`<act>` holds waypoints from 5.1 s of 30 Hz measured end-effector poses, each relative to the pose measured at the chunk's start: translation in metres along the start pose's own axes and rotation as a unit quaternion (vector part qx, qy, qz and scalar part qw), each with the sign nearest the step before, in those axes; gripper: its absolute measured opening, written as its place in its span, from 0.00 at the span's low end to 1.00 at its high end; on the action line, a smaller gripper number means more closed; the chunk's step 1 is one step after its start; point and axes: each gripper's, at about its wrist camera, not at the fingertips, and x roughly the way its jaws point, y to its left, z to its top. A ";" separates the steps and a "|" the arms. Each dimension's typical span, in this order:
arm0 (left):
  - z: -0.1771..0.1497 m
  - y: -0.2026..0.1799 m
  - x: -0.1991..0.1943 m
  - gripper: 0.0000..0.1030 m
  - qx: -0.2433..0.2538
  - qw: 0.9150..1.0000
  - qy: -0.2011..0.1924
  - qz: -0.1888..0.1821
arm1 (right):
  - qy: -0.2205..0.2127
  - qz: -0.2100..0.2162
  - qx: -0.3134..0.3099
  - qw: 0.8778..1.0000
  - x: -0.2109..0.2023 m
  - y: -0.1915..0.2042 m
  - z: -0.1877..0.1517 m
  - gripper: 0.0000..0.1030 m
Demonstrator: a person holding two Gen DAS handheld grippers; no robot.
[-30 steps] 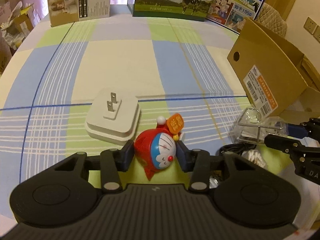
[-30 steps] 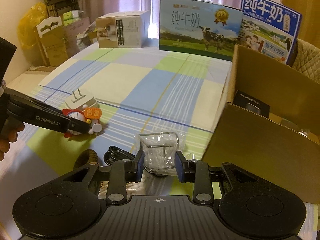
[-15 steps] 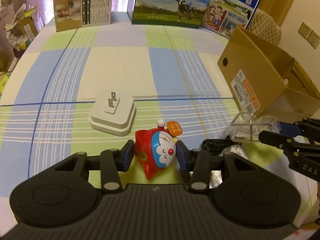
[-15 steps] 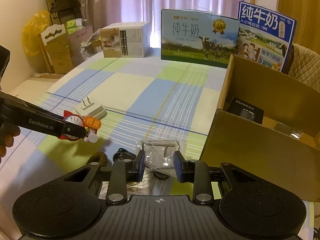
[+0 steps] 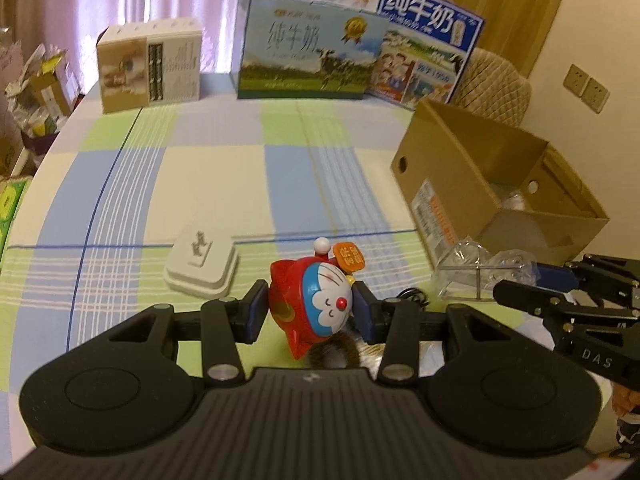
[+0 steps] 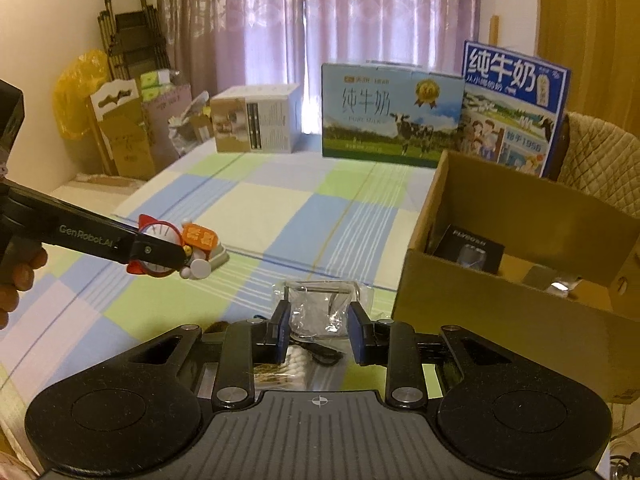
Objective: Organize objects
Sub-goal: 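Carry the Doraemon figure with the left tool while the right tool carries the plastic box to the cardboard box, then release the Doraemon figure with the left tool while the right tool releases the plastic box into the box, then move both tools back toward the plug adapter and cable on the table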
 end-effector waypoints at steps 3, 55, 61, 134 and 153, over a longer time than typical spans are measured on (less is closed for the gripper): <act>0.005 -0.011 -0.007 0.38 0.005 1.000 -0.011 -0.008 | -0.012 0.000 0.002 1.000 -0.014 -0.003 0.001 0.26; 0.117 -0.249 0.161 0.38 0.118 0.990 0.029 -0.066 | 0.078 -0.178 0.014 0.981 0.004 -0.289 0.007 0.25; 0.124 -0.260 0.188 0.38 0.124 0.989 0.050 -0.062 | 0.083 -0.179 0.000 0.980 0.023 -0.300 0.015 0.26; 0.092 -0.237 0.092 0.91 0.096 0.994 0.051 0.008 | 0.042 -0.105 0.135 0.984 -0.052 -0.243 0.001 0.64; 0.045 -0.176 0.021 0.91 0.075 0.996 0.039 0.017 | 0.047 -0.089 0.126 0.987 -0.069 -0.161 -0.011 0.64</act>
